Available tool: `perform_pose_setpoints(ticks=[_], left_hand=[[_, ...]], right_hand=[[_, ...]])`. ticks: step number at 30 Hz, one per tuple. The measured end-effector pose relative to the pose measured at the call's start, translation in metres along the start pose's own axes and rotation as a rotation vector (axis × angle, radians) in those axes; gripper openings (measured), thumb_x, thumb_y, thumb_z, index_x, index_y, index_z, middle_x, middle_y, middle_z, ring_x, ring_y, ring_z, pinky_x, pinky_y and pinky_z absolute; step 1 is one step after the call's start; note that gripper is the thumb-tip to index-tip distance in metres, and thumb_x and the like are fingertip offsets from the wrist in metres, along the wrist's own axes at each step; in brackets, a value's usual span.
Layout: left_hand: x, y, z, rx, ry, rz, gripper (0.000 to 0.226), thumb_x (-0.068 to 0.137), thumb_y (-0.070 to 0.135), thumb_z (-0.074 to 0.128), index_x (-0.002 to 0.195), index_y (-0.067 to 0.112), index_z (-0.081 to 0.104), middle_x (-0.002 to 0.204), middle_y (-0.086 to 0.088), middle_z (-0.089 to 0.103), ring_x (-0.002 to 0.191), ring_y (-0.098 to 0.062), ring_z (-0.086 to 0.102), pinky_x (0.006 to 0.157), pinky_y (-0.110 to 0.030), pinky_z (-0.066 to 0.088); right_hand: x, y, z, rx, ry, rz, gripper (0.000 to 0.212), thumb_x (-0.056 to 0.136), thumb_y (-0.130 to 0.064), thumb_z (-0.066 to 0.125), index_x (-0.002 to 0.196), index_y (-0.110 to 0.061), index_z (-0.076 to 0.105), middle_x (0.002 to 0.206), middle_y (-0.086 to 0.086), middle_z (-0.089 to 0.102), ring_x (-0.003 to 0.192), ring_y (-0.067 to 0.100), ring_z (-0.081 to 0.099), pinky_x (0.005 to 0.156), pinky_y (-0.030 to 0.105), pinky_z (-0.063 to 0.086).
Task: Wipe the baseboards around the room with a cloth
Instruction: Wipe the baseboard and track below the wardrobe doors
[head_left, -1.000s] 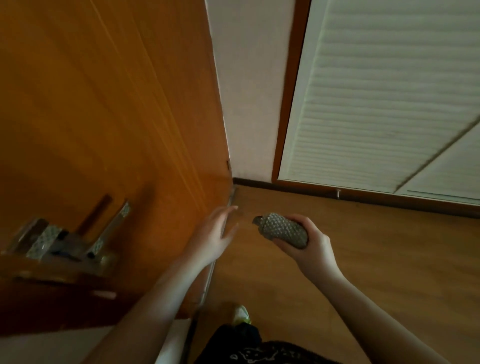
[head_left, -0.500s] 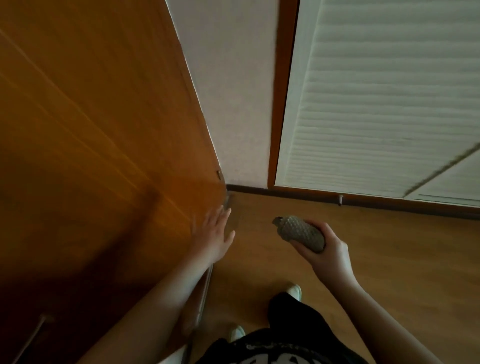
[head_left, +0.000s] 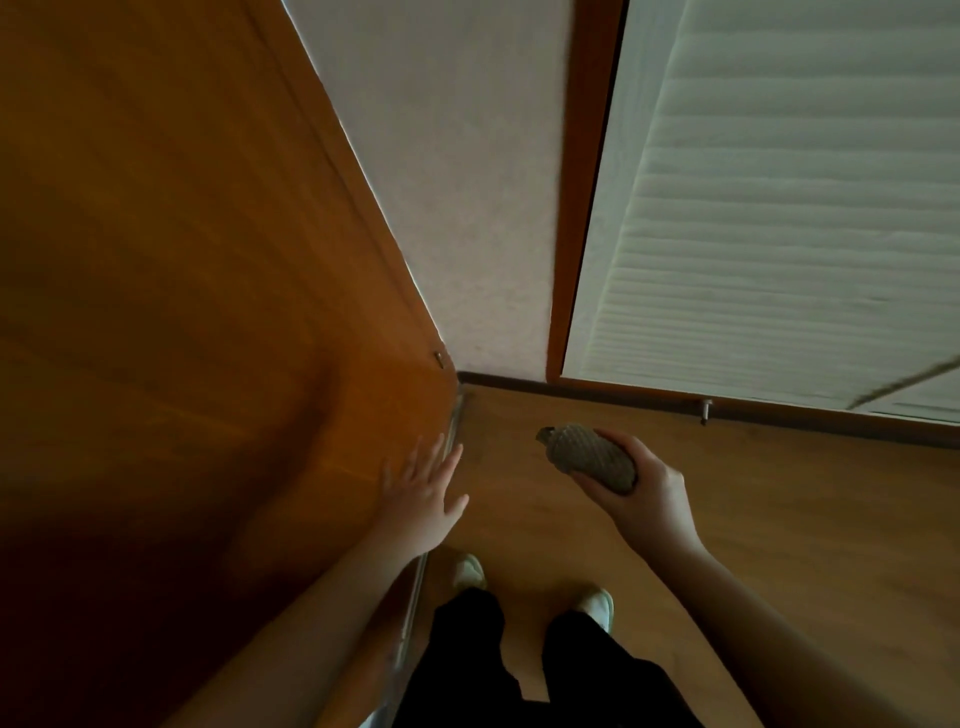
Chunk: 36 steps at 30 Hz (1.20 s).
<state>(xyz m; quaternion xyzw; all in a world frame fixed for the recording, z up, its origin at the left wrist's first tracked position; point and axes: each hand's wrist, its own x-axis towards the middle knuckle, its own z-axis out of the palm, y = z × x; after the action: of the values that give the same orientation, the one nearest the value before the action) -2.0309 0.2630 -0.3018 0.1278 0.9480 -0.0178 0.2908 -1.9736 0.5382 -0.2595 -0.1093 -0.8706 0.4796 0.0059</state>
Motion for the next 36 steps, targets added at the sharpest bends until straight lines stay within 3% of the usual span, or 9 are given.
perform_pose_setpoints(ticks=[8, 14, 17, 21, 25, 28, 32, 36], left_hand=[[0.078, -0.027, 0.000, 0.087, 0.059, 0.132, 0.070, 0.102, 0.058, 0.026, 0.157, 0.035, -0.010, 0.166, 0.001, -0.018, 0.152, -0.025, -0.017, 0.119, -0.053, -0.009], [0.136, -0.048, 0.017, 0.134, 0.054, 0.165, 0.069, 0.103, 0.056, 0.029, 0.158, 0.033, -0.005, 0.166, 0.000, -0.015, 0.151, -0.023, -0.019, 0.114, -0.048, -0.014], [0.166, -0.054, 0.032, 0.151, 0.032, 0.140, 0.068, 0.103, 0.054, 0.029, 0.158, 0.032, -0.005, 0.166, 0.000, -0.017, 0.148, -0.022, -0.023, 0.112, -0.048, -0.016], [0.207, -0.053, 0.061, 0.172, 0.003, 0.123, 0.067, 0.104, 0.053, 0.030, 0.159, 0.031, -0.001, 0.167, -0.001, -0.013, 0.153, -0.025, -0.014, 0.112, -0.049, -0.016], [0.252, -0.047, 0.102, 0.151, -0.029, 0.071, 0.067, 0.104, 0.052, 0.032, 0.159, 0.033, 0.001, 0.167, 0.000, -0.012, 0.153, -0.025, -0.012, 0.119, -0.050, -0.008], [0.298, -0.043, 0.148, 0.121, -0.032, 0.082, 0.065, 0.105, 0.048, 0.032, 0.159, 0.032, 0.001, 0.167, 0.000, -0.009, 0.154, -0.024, -0.010, 0.122, -0.049, -0.001], [0.363, -0.049, 0.220, 0.111, -0.026, 0.094, 0.066, 0.105, 0.048, 0.031, 0.159, 0.030, -0.002, 0.167, -0.001, -0.011, 0.154, -0.025, -0.010, 0.122, -0.046, -0.002], [0.406, -0.065, 0.280, 0.118, -0.021, 0.134, 0.068, 0.105, 0.049, 0.029, 0.158, 0.030, -0.008, 0.166, -0.001, -0.016, 0.153, -0.024, -0.012, 0.123, -0.044, -0.002]], right_hand=[[0.037, -0.006, 0.063, 0.161, 0.214, 0.126, 0.056, 0.074, -0.026, 0.084, 0.123, -0.033, 0.058, 0.106, -0.029, 0.061, 0.100, -0.016, 0.058, 0.079, 0.004, 0.047], [0.075, 0.024, 0.099, 0.173, 0.233, 0.216, 0.058, 0.074, -0.028, 0.084, 0.127, -0.028, 0.060, 0.108, -0.028, 0.060, 0.101, -0.019, 0.056, 0.079, 0.002, 0.046], [0.100, 0.054, 0.107, 0.195, 0.233, 0.260, 0.056, 0.073, -0.029, 0.084, 0.124, -0.030, 0.060, 0.108, -0.027, 0.062, 0.101, -0.015, 0.058, 0.084, 0.014, 0.050], [0.134, 0.102, 0.115, 0.179, 0.158, 0.282, 0.056, 0.072, -0.032, 0.084, 0.123, -0.031, 0.061, 0.108, -0.022, 0.065, 0.102, -0.010, 0.060, 0.087, 0.024, 0.053], [0.163, 0.146, 0.123, 0.119, 0.101, 0.273, 0.055, 0.072, -0.032, 0.084, 0.120, -0.037, 0.059, 0.100, -0.027, 0.062, 0.094, -0.009, 0.060, 0.082, 0.020, 0.051], [0.181, 0.193, 0.142, 0.045, 0.099, 0.258, 0.054, 0.073, -0.028, 0.084, 0.122, -0.030, 0.062, 0.099, -0.019, 0.064, 0.090, 0.001, 0.061, 0.076, 0.013, 0.045], [0.202, 0.269, 0.186, -0.019, 0.105, 0.226, 0.061, 0.074, -0.032, 0.082, 0.130, -0.026, 0.058, 0.109, -0.012, 0.063, 0.098, 0.009, 0.060, 0.083, 0.027, 0.049], [0.228, 0.330, 0.246, -0.072, 0.014, 0.189, 0.064, 0.074, -0.038, 0.080, 0.133, -0.029, 0.056, 0.109, -0.016, 0.060, 0.098, 0.007, 0.060, 0.083, 0.026, 0.049]])
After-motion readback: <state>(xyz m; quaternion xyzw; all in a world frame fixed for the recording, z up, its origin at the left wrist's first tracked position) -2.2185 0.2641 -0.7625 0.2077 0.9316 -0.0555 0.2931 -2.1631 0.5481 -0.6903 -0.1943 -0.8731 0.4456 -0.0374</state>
